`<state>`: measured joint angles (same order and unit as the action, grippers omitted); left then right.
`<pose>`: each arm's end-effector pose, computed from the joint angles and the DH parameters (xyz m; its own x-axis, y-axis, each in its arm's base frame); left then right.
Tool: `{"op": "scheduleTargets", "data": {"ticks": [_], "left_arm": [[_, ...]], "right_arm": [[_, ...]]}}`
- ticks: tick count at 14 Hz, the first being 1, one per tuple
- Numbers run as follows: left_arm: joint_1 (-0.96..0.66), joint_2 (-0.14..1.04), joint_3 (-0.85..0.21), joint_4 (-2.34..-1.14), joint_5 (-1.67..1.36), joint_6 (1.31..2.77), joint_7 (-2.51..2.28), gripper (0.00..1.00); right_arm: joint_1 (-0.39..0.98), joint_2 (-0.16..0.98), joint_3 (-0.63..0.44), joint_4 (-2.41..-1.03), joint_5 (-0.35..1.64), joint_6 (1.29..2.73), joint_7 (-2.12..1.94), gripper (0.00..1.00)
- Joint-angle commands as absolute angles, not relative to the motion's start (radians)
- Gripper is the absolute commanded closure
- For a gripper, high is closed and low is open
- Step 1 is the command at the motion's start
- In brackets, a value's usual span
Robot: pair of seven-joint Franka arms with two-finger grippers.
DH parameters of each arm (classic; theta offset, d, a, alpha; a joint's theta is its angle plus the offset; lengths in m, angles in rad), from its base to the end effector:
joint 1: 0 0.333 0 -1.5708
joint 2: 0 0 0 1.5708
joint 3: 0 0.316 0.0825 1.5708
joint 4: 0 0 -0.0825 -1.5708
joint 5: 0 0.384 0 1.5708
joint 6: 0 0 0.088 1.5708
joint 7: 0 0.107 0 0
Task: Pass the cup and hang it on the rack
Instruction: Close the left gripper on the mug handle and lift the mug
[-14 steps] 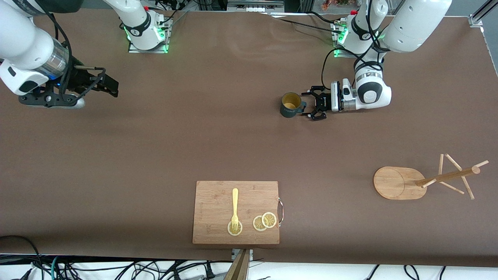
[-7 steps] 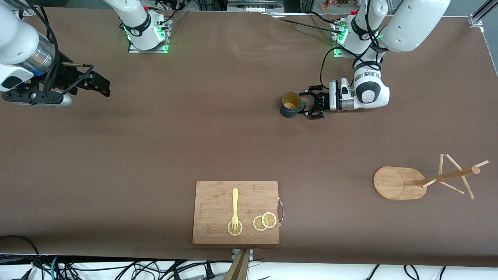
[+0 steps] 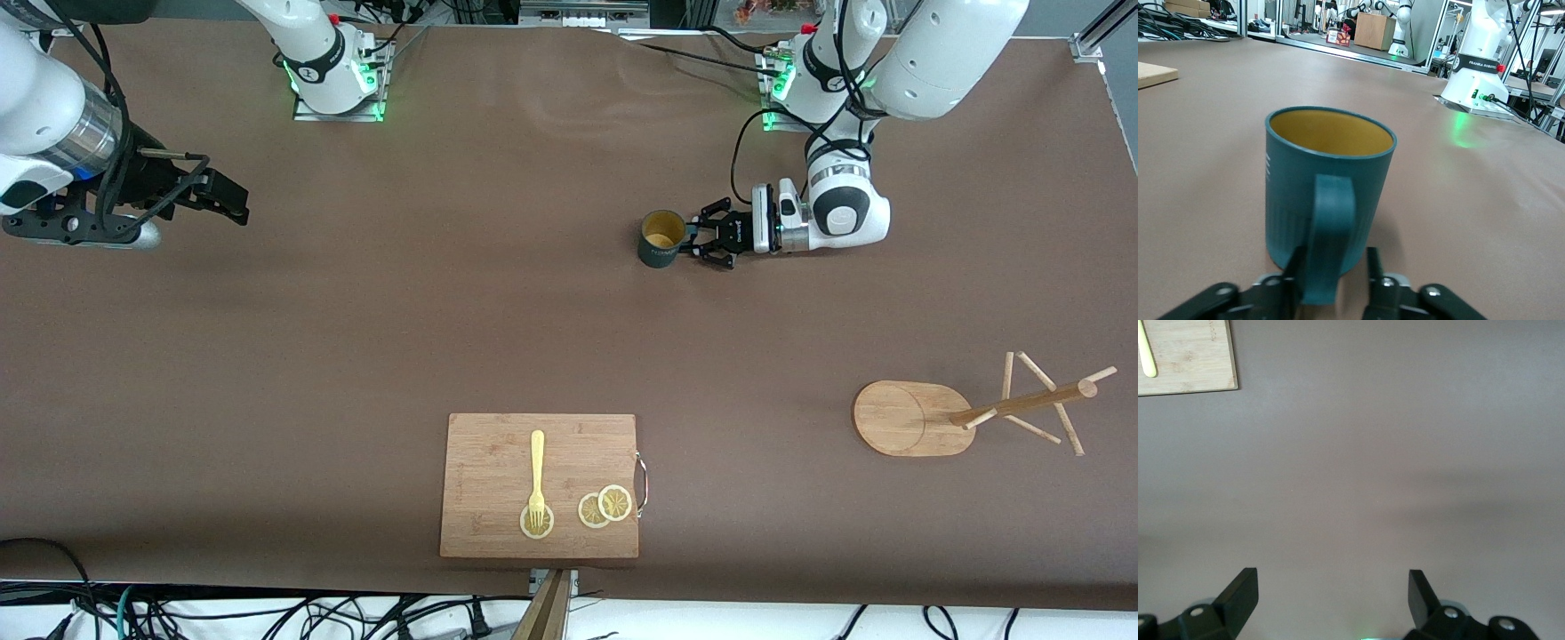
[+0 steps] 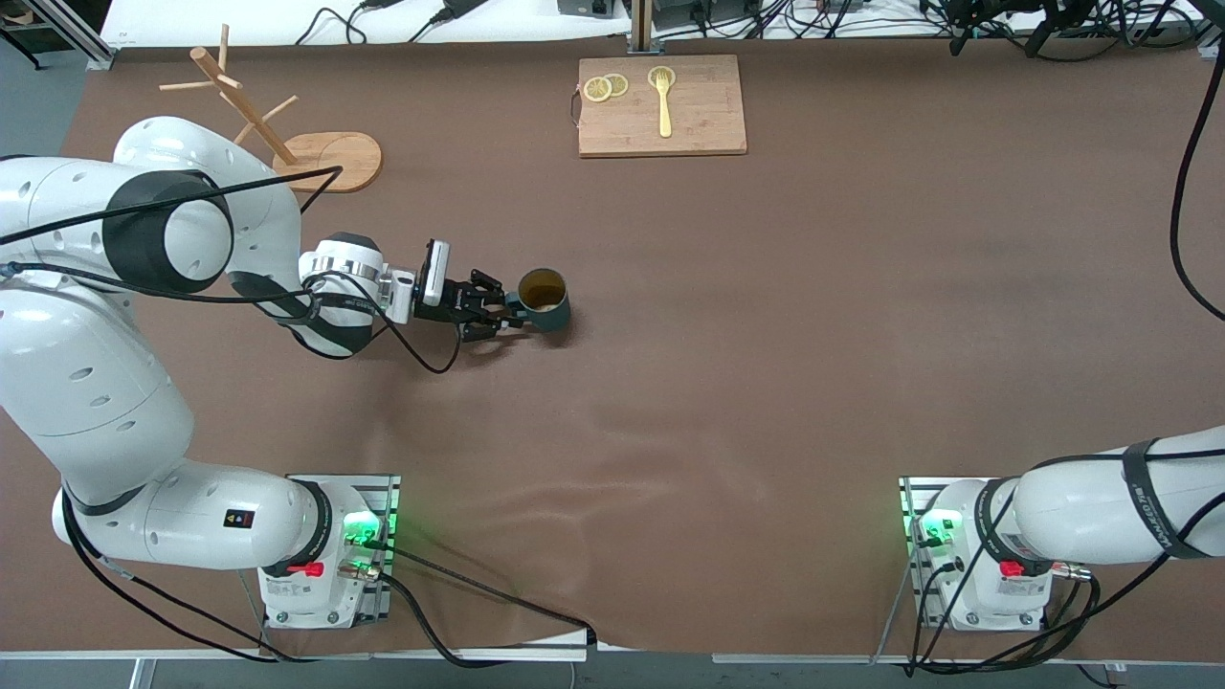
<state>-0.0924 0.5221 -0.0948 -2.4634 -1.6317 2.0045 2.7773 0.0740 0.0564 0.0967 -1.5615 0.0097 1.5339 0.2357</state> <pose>0.3753 -0.1393 0.0804 0.1808 -0.3644 0.9135 -0.9826 -0.0276 0.1835 0.5581 0.0958 0.5943 0.9943 -0.0649 -0.0849 -0.0647 -0.9979 0.0048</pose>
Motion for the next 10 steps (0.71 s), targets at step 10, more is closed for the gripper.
{"op": "scheduleTargets", "data": {"ticks": [10], "left_arm": [[-0.06,0.534,-0.086,-2.464,-1.68,1.988,2.903,1.0]], "right_arm": [[0.069,0.058,0.103,-1.54,0.015,1.502,0.222,0.0]]}}
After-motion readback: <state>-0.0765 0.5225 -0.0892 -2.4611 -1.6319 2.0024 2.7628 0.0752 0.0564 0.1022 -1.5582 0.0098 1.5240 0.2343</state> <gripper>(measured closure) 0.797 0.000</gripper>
